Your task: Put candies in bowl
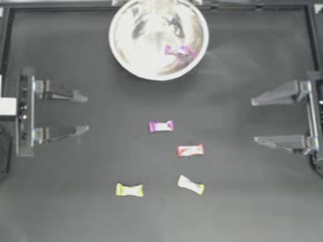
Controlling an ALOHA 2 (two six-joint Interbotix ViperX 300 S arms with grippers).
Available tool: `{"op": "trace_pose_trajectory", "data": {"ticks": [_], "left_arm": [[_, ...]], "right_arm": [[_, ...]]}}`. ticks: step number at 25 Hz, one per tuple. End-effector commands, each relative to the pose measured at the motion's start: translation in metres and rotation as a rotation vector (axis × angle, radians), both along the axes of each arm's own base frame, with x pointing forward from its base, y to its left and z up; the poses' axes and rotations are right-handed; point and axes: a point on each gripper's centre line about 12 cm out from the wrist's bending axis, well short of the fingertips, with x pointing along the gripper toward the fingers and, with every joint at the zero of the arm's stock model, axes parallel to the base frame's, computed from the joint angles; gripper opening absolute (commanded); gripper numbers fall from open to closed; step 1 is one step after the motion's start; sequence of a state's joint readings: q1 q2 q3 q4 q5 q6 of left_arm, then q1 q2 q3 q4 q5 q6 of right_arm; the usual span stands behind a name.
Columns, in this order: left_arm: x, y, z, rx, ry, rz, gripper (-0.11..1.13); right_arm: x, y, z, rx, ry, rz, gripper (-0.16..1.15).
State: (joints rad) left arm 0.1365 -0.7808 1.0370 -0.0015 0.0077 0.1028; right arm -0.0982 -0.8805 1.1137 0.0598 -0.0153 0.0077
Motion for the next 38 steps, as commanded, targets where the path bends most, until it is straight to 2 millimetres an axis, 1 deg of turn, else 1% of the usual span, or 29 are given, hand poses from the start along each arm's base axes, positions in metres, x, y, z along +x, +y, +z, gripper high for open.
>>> {"op": "trace_pose_trajectory", "data": {"ticks": [1, 3, 6, 10, 12, 16, 20, 25, 35, 38], "left_arm": [[-0.001, 0.001, 0.003, -0.002, -0.019, 0.004, 0.91], [-0.001, 0.001, 0.001, -0.004, -0.013, 0.005, 0.91], [-0.001, 0.001, -0.001, -0.005, -0.008, 0.005, 0.91], [-0.002, 0.000, -0.003, -0.007, -0.003, 0.005, 0.91], [-0.002, 0.000, -0.004, -0.008, 0.002, 0.005, 0.91], [-0.003, 0.000, -0.006, -0.007, 0.008, 0.005, 0.91], [-0.005, 0.000, -0.010, -0.012, 0.019, 0.006, 0.91], [-0.005, 0.000, -0.012, -0.012, 0.020, 0.006, 0.91], [-0.006, 0.000, -0.013, -0.027, 0.023, 0.010, 0.91], [-0.006, 0.000, -0.013, -0.036, 0.023, 0.012, 0.91]], "right_arm": [[0.020, -0.004, 0.014, 0.009, 0.121, -0.001, 1.00], [0.033, -0.006, 0.015, 0.008, 0.210, 0.000, 1.00], [0.054, -0.009, 0.011, -0.006, 0.349, 0.008, 1.00], [0.082, -0.012, -0.001, 0.014, 0.520, 0.014, 1.00], [0.092, -0.013, -0.006, 0.024, 0.591, 0.017, 1.00], [0.114, -0.014, -0.018, 0.036, 0.699, 0.027, 1.00], [0.133, -0.011, -0.032, 0.039, 0.765, 0.042, 1.00], [0.148, -0.005, -0.053, 0.035, 0.825, 0.061, 1.00], [0.167, 0.011, -0.090, 0.030, 0.920, 0.102, 1.00], [0.171, 0.013, -0.099, 0.028, 0.951, 0.107, 1.00]]}}
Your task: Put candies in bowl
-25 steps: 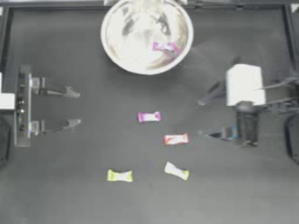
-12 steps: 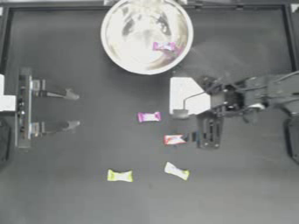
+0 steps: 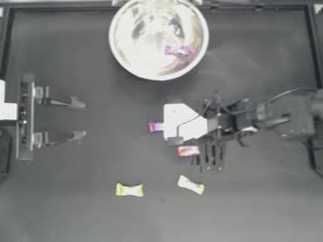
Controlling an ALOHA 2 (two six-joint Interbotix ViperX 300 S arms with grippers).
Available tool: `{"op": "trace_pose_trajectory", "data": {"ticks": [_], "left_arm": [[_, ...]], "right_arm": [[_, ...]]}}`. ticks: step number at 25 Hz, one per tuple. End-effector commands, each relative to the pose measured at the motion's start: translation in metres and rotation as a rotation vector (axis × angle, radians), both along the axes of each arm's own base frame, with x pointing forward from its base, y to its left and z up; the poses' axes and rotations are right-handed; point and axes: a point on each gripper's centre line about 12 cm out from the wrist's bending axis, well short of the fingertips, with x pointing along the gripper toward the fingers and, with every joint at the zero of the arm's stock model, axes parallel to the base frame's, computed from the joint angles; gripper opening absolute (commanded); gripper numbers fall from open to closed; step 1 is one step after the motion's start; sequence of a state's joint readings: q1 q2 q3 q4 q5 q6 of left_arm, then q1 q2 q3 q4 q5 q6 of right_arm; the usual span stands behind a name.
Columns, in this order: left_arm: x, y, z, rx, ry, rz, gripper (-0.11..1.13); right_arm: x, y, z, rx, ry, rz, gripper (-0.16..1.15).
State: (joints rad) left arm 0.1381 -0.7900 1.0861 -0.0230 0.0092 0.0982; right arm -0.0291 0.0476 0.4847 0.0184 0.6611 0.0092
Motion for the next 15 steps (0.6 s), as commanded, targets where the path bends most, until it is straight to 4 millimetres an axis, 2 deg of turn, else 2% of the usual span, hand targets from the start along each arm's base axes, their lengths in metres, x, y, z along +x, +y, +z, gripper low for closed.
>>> {"op": "trace_pose_trajectory", "data": {"ticks": [1, 15], "left_arm": [[0.001, 0.000, 0.004, -0.004, -0.013, 0.003, 0.91], [0.001, 0.000, 0.003, -0.007, -0.012, 0.004, 0.91]], "right_arm": [[0.009, 0.001, 0.004, -0.002, -0.011, 0.005, 1.00], [0.018, -0.005, -0.031, -0.050, 0.099, 0.003, 0.98]]}}
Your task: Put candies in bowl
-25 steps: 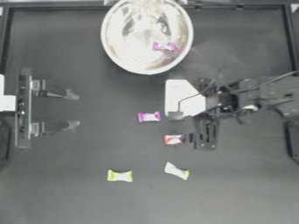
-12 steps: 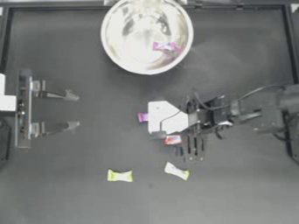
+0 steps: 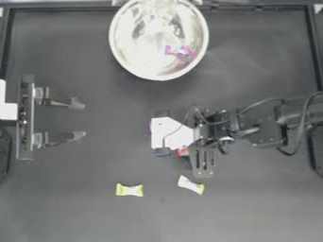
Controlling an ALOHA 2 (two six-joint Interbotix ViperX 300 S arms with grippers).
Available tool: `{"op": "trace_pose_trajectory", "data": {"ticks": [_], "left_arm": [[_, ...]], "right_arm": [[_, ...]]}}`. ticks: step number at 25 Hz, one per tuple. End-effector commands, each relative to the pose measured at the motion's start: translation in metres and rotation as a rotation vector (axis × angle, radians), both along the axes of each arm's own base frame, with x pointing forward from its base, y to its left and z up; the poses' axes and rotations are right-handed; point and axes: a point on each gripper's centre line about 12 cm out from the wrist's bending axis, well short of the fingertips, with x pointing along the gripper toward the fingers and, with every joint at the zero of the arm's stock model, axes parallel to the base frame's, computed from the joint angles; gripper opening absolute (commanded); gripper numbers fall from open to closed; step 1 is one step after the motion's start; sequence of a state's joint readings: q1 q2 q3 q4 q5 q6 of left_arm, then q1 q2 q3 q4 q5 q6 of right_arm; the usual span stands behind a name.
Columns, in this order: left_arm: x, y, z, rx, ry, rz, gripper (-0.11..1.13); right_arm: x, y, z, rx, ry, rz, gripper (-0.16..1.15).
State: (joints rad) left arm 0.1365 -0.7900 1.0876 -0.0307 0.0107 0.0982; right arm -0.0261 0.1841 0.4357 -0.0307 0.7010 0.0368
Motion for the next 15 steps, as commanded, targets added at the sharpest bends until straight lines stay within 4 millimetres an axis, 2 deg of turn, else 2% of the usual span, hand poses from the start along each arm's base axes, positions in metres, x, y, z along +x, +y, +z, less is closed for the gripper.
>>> {"op": "trace_pose_trajectory", "data": {"ticks": [1, 8, 10, 12, 15], "left_arm": [[0.001, 0.001, 0.005, -0.001, -0.016, 0.004, 0.91], [0.001, 0.001, 0.004, -0.010, -0.015, 0.007, 0.91], [0.001, 0.001, 0.004, -0.010, -0.015, 0.007, 0.91], [0.001, 0.001, 0.004, -0.010, -0.014, 0.007, 0.91], [0.000, 0.001, 0.002, -0.011, -0.009, 0.007, 0.91]], "right_arm": [[0.007, -0.003, 0.006, -0.031, -0.023, 0.000, 0.98], [0.008, -0.010, -0.004, -0.060, -0.016, -0.019, 0.97], [0.009, -0.010, -0.004, -0.057, -0.023, -0.023, 0.93], [0.010, -0.010, -0.003, -0.050, -0.031, -0.026, 0.83], [0.009, -0.009, -0.005, -0.042, -0.026, -0.026, 0.51]]}}
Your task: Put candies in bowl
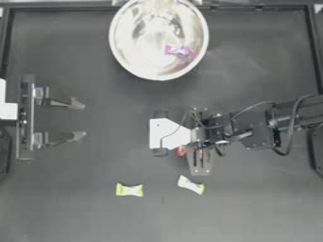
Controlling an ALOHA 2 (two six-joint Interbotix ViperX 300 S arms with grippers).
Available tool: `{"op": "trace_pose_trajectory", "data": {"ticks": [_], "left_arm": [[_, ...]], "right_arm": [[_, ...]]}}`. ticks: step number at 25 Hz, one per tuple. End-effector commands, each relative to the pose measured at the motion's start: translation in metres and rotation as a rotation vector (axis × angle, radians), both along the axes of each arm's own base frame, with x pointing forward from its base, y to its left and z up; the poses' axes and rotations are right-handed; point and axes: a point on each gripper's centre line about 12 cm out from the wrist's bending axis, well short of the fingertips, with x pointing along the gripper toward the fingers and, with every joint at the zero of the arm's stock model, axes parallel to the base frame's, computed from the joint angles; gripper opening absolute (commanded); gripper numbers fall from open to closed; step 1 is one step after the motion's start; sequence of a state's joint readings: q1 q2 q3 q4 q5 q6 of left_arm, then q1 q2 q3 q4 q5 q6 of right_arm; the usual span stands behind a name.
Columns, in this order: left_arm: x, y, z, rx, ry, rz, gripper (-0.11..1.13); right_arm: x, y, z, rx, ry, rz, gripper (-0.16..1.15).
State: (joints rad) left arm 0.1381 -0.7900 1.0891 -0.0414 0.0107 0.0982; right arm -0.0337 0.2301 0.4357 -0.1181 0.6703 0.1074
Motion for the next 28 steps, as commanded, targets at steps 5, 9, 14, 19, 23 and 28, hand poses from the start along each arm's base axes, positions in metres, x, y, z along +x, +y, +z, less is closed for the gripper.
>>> {"op": "trace_pose_trajectory", "data": {"ticks": [5, 9, 14, 19, 23, 28], "left_arm": [[0.000, 0.000, 0.002, 0.000, -0.009, 0.002, 0.91], [0.000, 0.000, 0.000, -0.001, -0.003, 0.002, 0.91], [0.000, 0.000, 0.000, -0.001, -0.003, 0.002, 0.91], [-0.001, 0.000, 0.000, -0.002, -0.005, 0.003, 0.91], [-0.001, 0.000, 0.000, -0.002, -0.005, 0.003, 0.91], [-0.001, 0.000, -0.001, -0.007, -0.004, 0.004, 0.91]], "right_arm": [[0.006, 0.002, 0.016, 0.029, -0.051, -0.014, 0.22], [0.006, 0.006, 0.035, 0.034, -0.117, -0.009, 0.26], [-0.001, 0.007, 0.070, 0.030, -0.251, 0.002, 0.26], [-0.009, -0.012, 0.105, -0.001, -0.430, -0.019, 0.26], [-0.012, -0.046, 0.126, -0.070, -0.567, -0.059, 0.26], [-0.014, -0.102, 0.139, -0.171, -0.675, -0.131, 0.26]]}}
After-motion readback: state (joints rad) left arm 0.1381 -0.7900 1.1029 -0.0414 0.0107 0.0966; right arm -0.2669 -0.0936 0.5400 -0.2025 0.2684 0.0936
